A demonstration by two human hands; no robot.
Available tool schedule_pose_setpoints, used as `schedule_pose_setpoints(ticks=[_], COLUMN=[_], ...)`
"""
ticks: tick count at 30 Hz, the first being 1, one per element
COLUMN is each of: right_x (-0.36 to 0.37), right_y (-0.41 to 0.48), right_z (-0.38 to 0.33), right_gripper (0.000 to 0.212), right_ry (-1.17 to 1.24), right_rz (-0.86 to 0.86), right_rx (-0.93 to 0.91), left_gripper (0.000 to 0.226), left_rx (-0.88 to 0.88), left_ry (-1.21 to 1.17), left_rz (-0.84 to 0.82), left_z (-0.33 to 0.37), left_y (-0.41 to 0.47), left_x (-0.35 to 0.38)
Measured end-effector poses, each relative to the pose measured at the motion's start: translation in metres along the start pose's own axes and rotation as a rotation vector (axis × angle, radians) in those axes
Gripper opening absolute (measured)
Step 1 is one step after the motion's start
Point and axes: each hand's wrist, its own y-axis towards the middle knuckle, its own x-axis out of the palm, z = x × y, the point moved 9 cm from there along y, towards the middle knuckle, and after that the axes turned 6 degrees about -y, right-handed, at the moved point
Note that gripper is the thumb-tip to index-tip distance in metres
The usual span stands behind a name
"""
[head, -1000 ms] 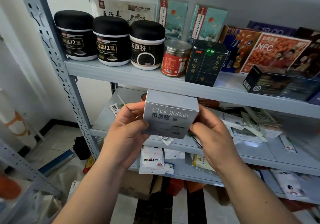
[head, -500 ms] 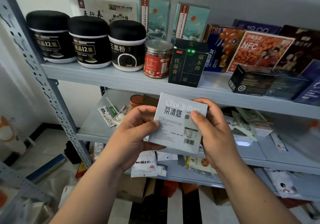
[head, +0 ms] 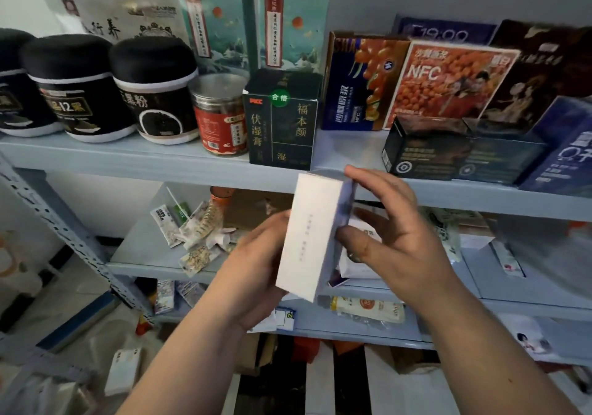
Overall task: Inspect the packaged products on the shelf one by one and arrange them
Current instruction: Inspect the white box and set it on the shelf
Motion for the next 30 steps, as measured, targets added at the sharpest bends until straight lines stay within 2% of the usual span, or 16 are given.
schedule_pose_setpoints(ticks=[4, 8, 11, 15, 17, 19, 21, 23, 25, 28, 30], right_x=[-0.018, -0.030, -0.041, -0.047, -0.050, -0.059, -0.067, -0.073, -0.073, -0.070, -0.069], right_y=[0.015, 0.024, 0.033, 0.052, 0.061, 0.067, 0.071, 0.074, 0.079, 0.090, 0.097], right_z=[0.008, 0.012, 0.000, -0.018, -0.025, -0.033, -0.038, -0.042, -0.045, -0.045, -0.044], right_gripper=[0.052, 0.050, 0.045, 0.051, 0.052, 0.051, 0.050, 0.045, 0.041, 0.040, 0.040], right_ry=[0.013, 0.008, -0.156, -0.327, -0.369, -0.421, -0.478, -0.506, -0.556, -0.618, -0.631], right_rz=[0.004, 0.004, -0.009, -0.140, -0.179, -0.146, -0.082, -0.029, -0.015, -0.015, 0.013], right_rx=[-0.007, 0.001, -0.054, -0.073, -0.073, -0.100, -0.122, -0.141, -0.154, -0.145, -0.138], left_gripper=[0.066, 0.078, 0.082, 0.084, 0.069, 0.041, 0.028, 0.028, 0.032, 0.061, 0.076], left_rx=[-0.101, -0.015, 0.061, 0.159, 0.274, 0.411, 0.553, 0.736, 0.893, 1.029, 0.983], left_ry=[-0.098, -0.007, 0.022, 0.067, 0.229, 0.543, 0.906, 1.215, 1.357, 1.595, 1.743], left_rz=[-0.090, -0.166, -0.174, -0.095, -0.027, 0.037, 0.156, 0.348, 0.416, 0.350, 0.288], left_z=[-0.001, 0.007, 0.017, 0.029, 0.045, 0.068, 0.093, 0.118, 0.130, 0.131, 0.126], left_y=[0.006, 0.015, 0.020, 0.024, 0.023, 0.019, 0.015, 0.007, 0.002, 0.011, 0.026], left_x=[0.029, 0.035, 0.036, 0.032, 0.030, 0.033, 0.035, 0.038, 0.049, 0.064, 0.067])
